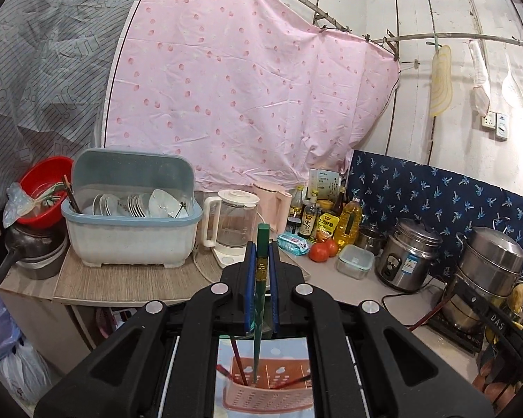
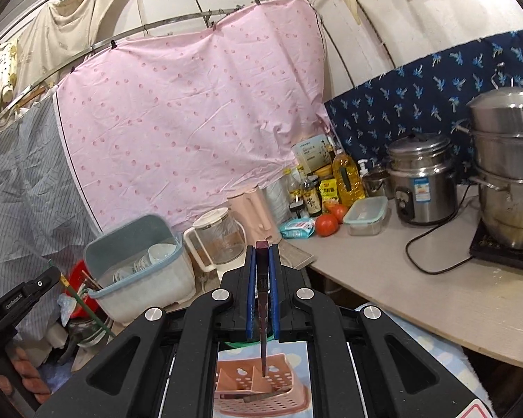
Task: Organize utensils
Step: 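Lift both chopsticks and carry them up over the pink basket, then open both tools to drop the chopsticks into the pink basket, then move both tools back down over the gold spoon and green chopstick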
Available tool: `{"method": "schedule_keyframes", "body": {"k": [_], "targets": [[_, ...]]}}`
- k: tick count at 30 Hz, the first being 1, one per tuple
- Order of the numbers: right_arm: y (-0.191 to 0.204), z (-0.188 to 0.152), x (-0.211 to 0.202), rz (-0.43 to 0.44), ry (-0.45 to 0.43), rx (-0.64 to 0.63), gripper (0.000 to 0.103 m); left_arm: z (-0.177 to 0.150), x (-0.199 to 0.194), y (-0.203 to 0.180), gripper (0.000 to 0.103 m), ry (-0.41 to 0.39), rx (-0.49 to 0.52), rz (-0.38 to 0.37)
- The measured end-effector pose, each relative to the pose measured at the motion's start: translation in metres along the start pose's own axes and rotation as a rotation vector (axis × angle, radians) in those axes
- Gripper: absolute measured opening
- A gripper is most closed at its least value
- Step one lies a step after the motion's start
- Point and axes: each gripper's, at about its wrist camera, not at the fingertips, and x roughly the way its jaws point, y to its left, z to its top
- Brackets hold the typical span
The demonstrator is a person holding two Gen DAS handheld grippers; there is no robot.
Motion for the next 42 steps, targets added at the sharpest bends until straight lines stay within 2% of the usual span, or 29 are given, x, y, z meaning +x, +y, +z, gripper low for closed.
{"method": "schedule_keyframes", "body": {"k": [10, 24, 25, 26, 28, 29, 36, 42], "targets": [[-0.001, -0.032, 0.043, 0.007, 0.101, 0.008, 0.007, -0.029, 0.047, 0.004, 0.007, 0.085, -0.017, -0.004], [-0.003, -0.062, 0.062, -0.004, 0.183, -0.009, 0.008, -0.057, 0.072, 0.018, 0.008, 0.175, -0.037, 0.026], [-0.004, -0.064, 0.062, -0.006, 0.186, -0.010, 0.010, -0.059, 0.072, 0.019, 0.020, 0.184, -0.039, 0.040], [-0.004, -0.065, 0.060, -0.015, 0.181, -0.007, 0.018, -0.061, 0.071, 0.021, 0.038, 0.192, -0.043, 0.048], [-0.006, -0.065, 0.055, -0.036, 0.171, 0.004, 0.032, -0.066, 0.065, 0.023, 0.052, 0.186, -0.047, 0.063], [-0.007, -0.066, 0.050, -0.033, 0.162, 0.015, 0.036, -0.067, 0.061, 0.024, 0.052, 0.182, -0.046, 0.064], [-0.007, -0.074, 0.019, -0.026, 0.157, 0.010, 0.036, -0.080, 0.032, 0.022, 0.052, 0.206, -0.042, 0.053], [-0.015, -0.099, -0.012, -0.018, 0.193, 0.023, 0.036, -0.104, -0.001, 0.020, 0.054, 0.245, -0.025, 0.050]]}}
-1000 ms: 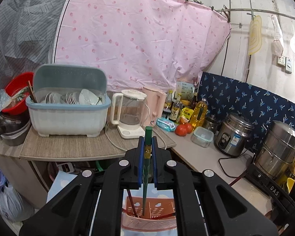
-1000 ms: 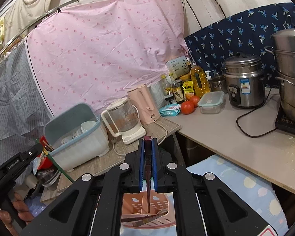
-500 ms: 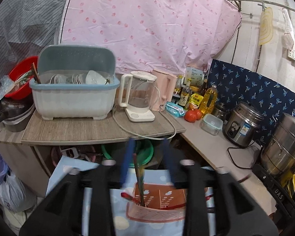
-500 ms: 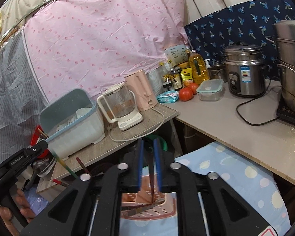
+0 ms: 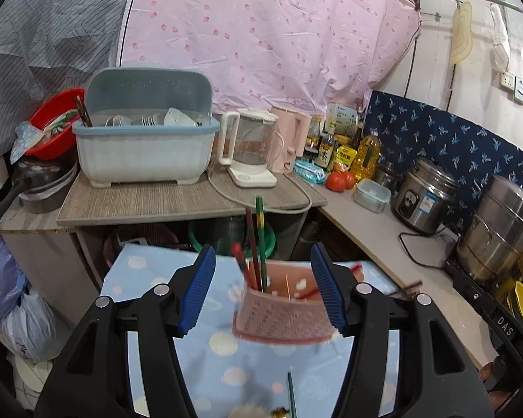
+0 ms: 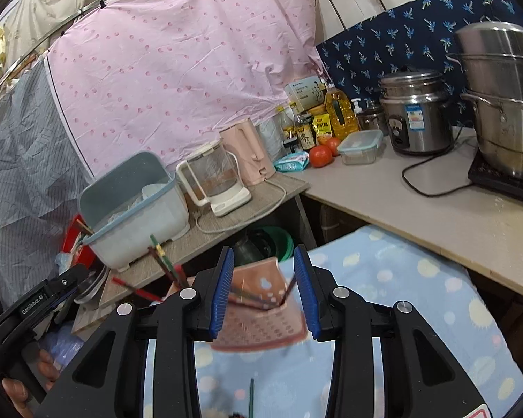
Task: Organize utensils
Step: 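Move both tools back down over the gold spoon and green chopstick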
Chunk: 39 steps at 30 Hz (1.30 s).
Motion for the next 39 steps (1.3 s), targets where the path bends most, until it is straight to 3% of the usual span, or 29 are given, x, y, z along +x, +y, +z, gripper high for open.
{"method": "schedule_keyframes", "body": {"k": [20, 31, 39], "targets": [[-0.021, -0.179, -0.061, -0.039, 0.321, -0.045, 0.036, -0.168, -0.032, -0.005, 0.054, 0.292, 0.051, 0.045], [-0.004, -0.241, -0.067, -0.020, 0.446, -0.117, 0.036, -0.247, -0.039, 0.015, 0.054, 0.436, 0.059, 0.088], [0.015, -0.264, -0.063, 0.002, 0.482, -0.190, 0.036, -0.269, -0.046, 0.028, 0.054, 0.462, 0.039, 0.109]]}}
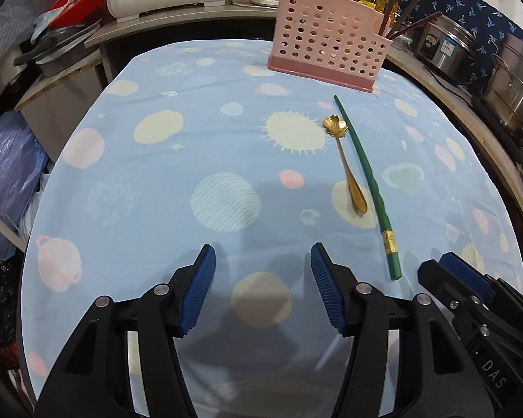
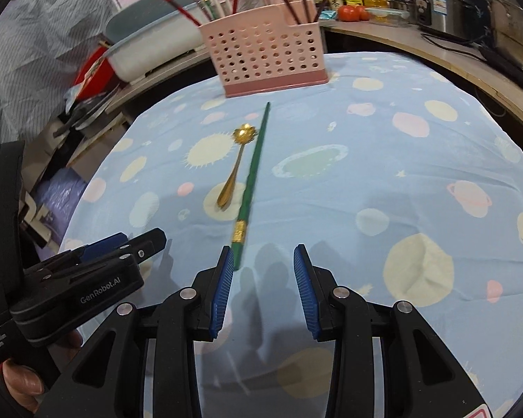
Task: Organize utensils
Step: 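Move both tools back down over the gold spoon and green chopstick, then grasp the last green chopstick with the right tool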
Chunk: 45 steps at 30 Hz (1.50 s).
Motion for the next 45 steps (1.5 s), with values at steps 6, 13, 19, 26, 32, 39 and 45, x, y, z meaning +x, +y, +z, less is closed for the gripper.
{"method": "schedule_keyframes", "body": {"k": [6, 13, 19, 26, 32, 39, 45], "targets": [[0.012, 0.000, 0.015, -0.008, 0.018, -0.040, 0.034, -0.001, 0.000, 0.000, 0.054, -0.004, 0.010, 0.009], [0.018, 0.008, 0.026, -0.029, 0.013, -0.069, 0.029, -0.001, 0.003, -0.001, 0.054, -0.006, 0.022, 0.020], [0.019, 0.012, 0.032, -0.043, 0.014, -0.077, 0.026, -0.001, 0.004, -0.002, 0.054, -0.007, 0.028, 0.025], [0.014, 0.012, 0.032, -0.056, 0.015, -0.067, 0.012, -0.001, 0.005, -0.003, 0.056, -0.011, 0.038, 0.030], [0.005, 0.010, 0.029, -0.045, 0.011, -0.048, 0.007, -0.001, 0.004, -0.003, 0.056, -0.010, 0.037, 0.027], [-0.010, 0.006, 0.019, -0.076, -0.007, -0.019, 0.007, 0.003, 0.002, -0.006, 0.056, -0.003, 0.024, -0.007], [-0.039, 0.010, 0.013, -0.101, -0.020, 0.055, 0.007, 0.013, 0.004, -0.023, 0.056, -0.002, 0.038, -0.050]]}}
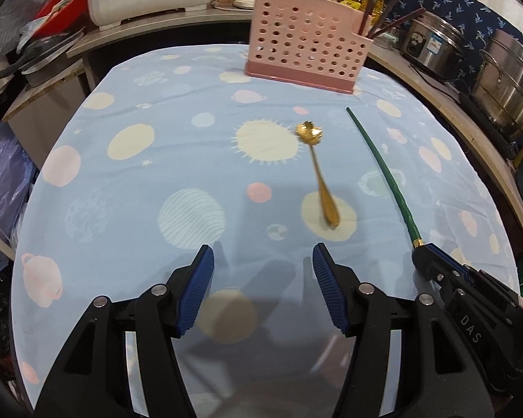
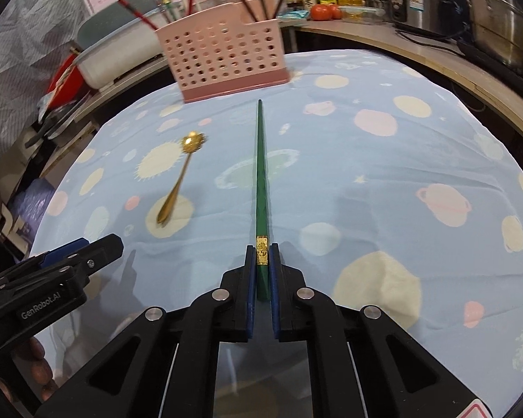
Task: Organize utensils
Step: 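Grasp the gold spoon by its handle with the left tool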
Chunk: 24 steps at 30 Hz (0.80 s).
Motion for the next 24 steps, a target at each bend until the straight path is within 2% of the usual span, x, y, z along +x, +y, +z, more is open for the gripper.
{"method": "schedule_keyframes", "body": {"k": [9, 12, 22, 24], "targets": [[-0.024, 0.006, 0.002, -0.004, -0.008, 0.064, 0.007, 0.020, 0.021, -0.029, 0.056, 0.022, 0.026, -0.045], [-0.023, 0.007, 0.003, -0.007, -0.010, 0.057, 0.007, 0.023, 0.032, -0.032, 0.052, 0.041, 0.018, -0.050], [-0.024, 0.007, 0.005, 0.000, -0.010, 0.061, 0.007, 0.025, 0.035, -0.030, 0.012, 0.025, 0.033, -0.036], [-0.024, 0.008, 0.005, 0.001, -0.010, 0.062, 0.007, 0.025, 0.034, -0.028, 0.011, 0.028, 0.028, -0.045]]}}
